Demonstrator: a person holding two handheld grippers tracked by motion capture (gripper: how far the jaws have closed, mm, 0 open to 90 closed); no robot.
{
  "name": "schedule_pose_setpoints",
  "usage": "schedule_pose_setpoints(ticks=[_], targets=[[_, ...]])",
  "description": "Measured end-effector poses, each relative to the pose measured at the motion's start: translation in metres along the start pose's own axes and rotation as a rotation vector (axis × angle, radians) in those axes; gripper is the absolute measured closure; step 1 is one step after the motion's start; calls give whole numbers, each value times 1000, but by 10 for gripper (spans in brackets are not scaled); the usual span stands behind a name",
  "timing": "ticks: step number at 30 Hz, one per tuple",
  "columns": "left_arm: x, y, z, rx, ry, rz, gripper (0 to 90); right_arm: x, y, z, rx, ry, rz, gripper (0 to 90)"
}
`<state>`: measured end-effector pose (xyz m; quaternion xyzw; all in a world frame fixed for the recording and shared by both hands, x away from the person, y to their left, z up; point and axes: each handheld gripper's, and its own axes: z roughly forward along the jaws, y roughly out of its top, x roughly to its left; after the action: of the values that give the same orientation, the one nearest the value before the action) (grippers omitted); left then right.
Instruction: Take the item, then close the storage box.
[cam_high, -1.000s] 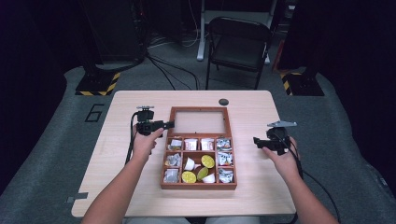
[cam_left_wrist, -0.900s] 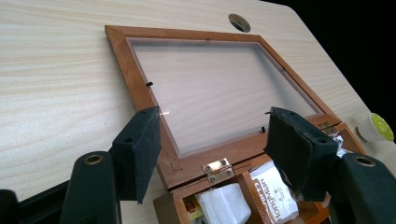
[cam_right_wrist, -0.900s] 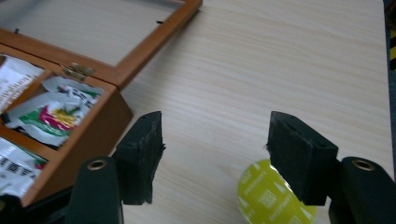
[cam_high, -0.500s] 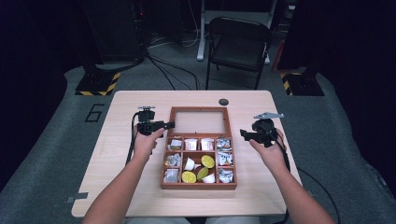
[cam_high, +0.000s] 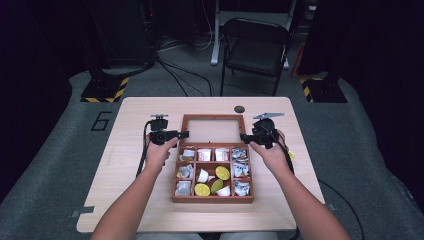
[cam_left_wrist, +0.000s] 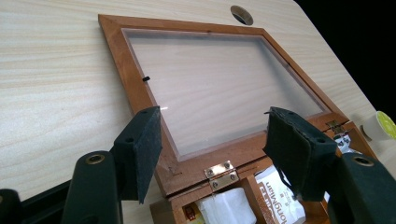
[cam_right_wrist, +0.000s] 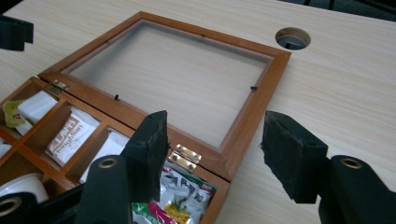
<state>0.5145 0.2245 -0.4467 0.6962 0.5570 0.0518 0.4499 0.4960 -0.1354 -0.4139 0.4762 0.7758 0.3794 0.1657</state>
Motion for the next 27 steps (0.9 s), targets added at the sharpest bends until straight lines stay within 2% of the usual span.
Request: schedule_pose_setpoints(ticks=[12, 27], targets=[[8, 0, 11, 13, 18, -21, 360, -4, 10, 21, 29, 7, 25, 376], [13, -5, 30, 35, 38, -32, 353, -11, 2, 53, 101, 5, 96, 357]])
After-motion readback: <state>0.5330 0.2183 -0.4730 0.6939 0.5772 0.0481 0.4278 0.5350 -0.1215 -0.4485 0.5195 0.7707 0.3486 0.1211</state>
